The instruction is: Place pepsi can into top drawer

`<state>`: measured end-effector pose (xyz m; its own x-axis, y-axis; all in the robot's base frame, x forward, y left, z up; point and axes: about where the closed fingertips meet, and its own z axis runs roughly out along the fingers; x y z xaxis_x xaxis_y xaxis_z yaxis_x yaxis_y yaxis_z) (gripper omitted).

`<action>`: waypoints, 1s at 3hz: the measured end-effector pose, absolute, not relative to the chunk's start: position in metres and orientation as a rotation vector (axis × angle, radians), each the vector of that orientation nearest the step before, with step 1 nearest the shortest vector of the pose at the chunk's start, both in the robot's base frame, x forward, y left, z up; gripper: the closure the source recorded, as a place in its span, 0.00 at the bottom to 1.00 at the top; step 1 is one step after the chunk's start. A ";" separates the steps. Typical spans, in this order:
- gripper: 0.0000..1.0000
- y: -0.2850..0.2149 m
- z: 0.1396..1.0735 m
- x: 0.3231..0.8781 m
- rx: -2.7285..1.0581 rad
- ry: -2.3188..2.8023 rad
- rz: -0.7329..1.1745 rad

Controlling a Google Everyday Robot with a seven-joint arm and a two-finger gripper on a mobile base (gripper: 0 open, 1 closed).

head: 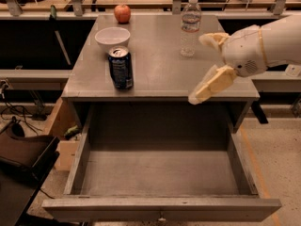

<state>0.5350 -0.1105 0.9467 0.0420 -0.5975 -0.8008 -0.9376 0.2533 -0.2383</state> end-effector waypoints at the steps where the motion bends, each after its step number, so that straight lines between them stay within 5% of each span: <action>1: 0.00 -0.084 0.941 0.548 -1.351 1.541 0.642; 3: 0.00 -0.072 0.938 0.557 -1.251 1.490 0.736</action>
Offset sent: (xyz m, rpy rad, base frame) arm 0.0327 0.0408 -0.0171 0.4303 0.0224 0.0132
